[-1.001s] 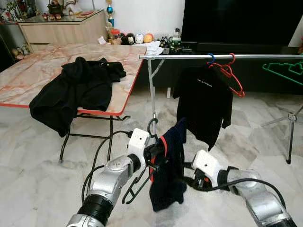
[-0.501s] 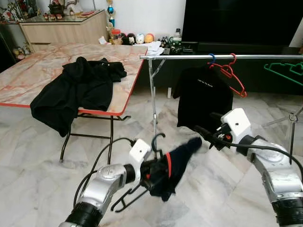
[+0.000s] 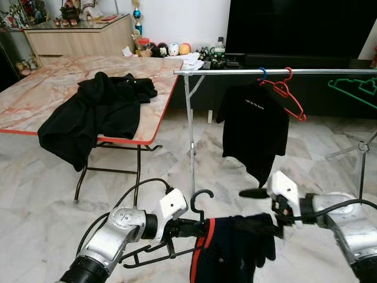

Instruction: Hang hanger

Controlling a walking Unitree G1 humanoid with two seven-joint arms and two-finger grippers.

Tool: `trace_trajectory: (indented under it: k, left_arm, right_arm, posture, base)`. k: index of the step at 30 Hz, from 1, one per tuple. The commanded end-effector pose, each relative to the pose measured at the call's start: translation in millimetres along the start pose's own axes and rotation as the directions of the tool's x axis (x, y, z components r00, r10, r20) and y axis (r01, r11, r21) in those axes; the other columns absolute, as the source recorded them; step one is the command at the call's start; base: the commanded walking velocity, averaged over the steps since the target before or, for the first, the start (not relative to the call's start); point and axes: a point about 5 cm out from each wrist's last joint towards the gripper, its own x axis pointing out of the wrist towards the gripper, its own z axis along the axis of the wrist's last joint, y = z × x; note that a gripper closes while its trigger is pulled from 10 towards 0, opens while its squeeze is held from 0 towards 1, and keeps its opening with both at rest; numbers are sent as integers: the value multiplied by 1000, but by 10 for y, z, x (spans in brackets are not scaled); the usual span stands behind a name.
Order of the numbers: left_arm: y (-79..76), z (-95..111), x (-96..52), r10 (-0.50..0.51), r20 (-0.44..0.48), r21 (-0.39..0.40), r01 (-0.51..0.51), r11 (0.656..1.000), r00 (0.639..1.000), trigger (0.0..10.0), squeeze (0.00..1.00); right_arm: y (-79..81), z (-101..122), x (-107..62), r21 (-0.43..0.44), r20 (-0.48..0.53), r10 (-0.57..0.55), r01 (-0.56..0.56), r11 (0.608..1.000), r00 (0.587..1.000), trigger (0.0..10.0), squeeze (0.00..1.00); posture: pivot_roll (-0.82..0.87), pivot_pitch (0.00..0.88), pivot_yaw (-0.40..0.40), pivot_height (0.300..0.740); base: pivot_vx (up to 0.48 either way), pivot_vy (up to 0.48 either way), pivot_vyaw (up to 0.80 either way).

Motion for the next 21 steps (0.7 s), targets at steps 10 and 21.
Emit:
trace_trajectory:
  k: [10, 21]
  left_arm:
    - [-93, 218, -16, -148, 7, 123, 146, 982, 989, 10000, 0]
    - [-128, 383, 23, -182, 7, 190, 177, 966, 983, 10000, 0]
  right_arm:
    - [86, -139, -67, 10, -99, 250, -250, 968, 963, 10000, 0]
    - [10, -160, 154, -33, -73, 202, -204, 978, 977, 10000, 0]
  posture:
    - [-82, 0, 57, 740]
    - [-62, 0, 41, 740]
  base:
    - [0, 0, 0]
    - [0, 0, 0]
